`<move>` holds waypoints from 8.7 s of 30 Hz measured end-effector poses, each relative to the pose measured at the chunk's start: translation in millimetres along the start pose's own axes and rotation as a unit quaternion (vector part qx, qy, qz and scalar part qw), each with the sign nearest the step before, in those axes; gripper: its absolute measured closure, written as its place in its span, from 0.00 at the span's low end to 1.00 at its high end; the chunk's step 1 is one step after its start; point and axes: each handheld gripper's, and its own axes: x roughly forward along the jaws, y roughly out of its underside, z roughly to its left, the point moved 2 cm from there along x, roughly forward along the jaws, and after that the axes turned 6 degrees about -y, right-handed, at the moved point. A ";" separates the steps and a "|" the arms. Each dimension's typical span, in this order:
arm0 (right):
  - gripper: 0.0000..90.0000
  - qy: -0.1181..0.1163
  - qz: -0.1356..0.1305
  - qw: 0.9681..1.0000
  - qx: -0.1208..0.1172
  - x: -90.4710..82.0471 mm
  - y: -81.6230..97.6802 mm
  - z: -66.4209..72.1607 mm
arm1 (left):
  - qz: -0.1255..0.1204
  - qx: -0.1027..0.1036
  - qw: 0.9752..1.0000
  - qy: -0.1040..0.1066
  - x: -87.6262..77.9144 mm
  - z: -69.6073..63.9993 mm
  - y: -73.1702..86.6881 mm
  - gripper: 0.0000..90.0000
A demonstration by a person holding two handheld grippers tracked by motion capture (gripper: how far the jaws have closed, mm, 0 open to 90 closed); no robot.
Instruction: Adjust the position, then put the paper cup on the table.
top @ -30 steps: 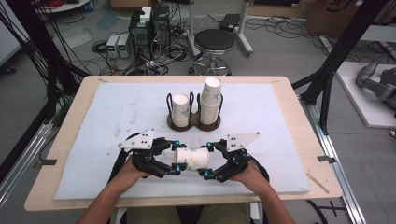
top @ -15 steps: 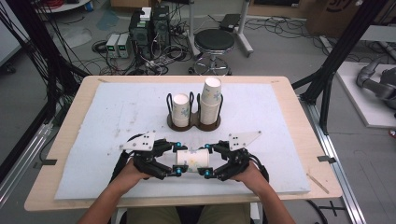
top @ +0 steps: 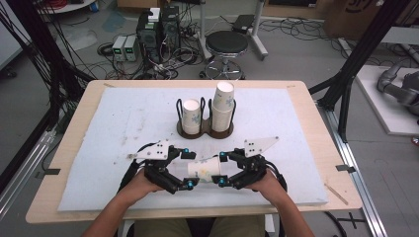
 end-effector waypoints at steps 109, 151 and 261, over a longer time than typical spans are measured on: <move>0.24 0.064 0.323 0.939 -0.099 50.3 -72.7 5.8 | 0.171 0.070 0.982 -0.025 20.6 4.2 1.8 0.37; 0.23 0.345 0.031 0.938 0.018 -78.9 22.1 2.2 | -0.041 -0.009 0.977 -0.211 -76.7 47.7 26.0 0.36; 0.23 0.350 0.017 0.936 0.034 -86.8 29.4 1.1 | -0.049 -0.073 0.918 -0.387 -155.0 84.4 38.0 0.17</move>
